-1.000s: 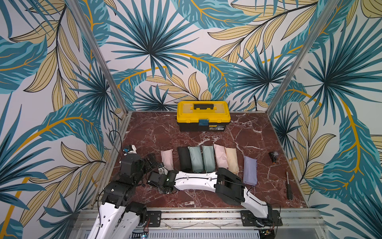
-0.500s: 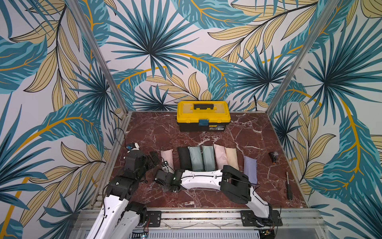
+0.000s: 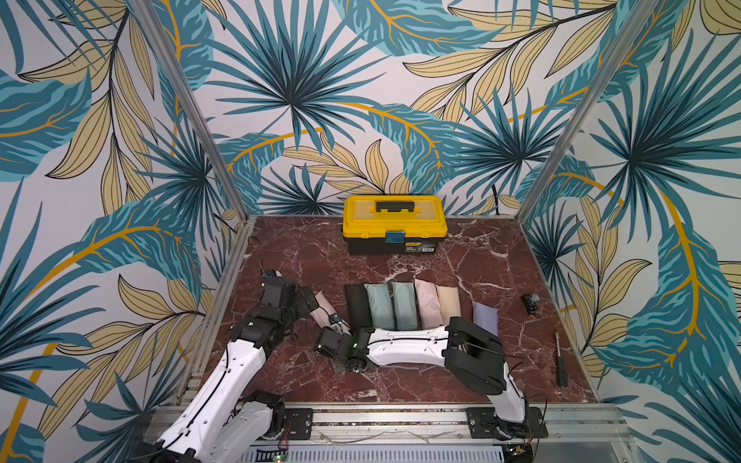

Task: Take umbrellas out of sleeves
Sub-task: Take out the umbrella from the umbrella sleeve.

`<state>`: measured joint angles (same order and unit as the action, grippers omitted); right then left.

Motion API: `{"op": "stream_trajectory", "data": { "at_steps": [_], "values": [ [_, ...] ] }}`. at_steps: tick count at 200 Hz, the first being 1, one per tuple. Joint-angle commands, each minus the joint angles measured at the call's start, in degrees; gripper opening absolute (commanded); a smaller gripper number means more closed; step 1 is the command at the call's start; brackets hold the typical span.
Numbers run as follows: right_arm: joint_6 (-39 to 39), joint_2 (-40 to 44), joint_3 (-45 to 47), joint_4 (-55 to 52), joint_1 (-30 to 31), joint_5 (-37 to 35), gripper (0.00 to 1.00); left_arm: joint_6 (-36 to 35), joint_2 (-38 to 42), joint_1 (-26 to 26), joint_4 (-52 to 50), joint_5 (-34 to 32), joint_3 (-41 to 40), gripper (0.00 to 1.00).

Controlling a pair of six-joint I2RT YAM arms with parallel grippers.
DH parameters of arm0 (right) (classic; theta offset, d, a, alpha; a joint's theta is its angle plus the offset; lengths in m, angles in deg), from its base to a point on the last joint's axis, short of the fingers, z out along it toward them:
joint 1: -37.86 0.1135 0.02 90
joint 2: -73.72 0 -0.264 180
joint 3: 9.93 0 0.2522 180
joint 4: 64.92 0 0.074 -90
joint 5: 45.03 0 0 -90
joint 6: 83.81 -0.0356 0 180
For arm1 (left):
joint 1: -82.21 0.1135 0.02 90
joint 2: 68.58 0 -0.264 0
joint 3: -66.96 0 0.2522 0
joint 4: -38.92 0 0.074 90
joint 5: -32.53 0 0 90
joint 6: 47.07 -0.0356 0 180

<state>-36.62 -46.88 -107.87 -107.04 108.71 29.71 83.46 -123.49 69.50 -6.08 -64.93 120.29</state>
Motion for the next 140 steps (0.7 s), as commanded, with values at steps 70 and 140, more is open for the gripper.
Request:
{"op": "stream_trajectory", "data": {
  "at_steps": [70,140],
  "values": [
    [6.1,1.1,3.4,-1.7,-2.9,6.1,0.00,9.9,-14.5,9.7,9.5,13.1,2.0,0.25],
    [7.5,1.0,2.5,-1.8,-3.9,8.0,0.00,11.8,-19.6,14.3,12.9,20.4,0.6,0.00]
  ]
}}
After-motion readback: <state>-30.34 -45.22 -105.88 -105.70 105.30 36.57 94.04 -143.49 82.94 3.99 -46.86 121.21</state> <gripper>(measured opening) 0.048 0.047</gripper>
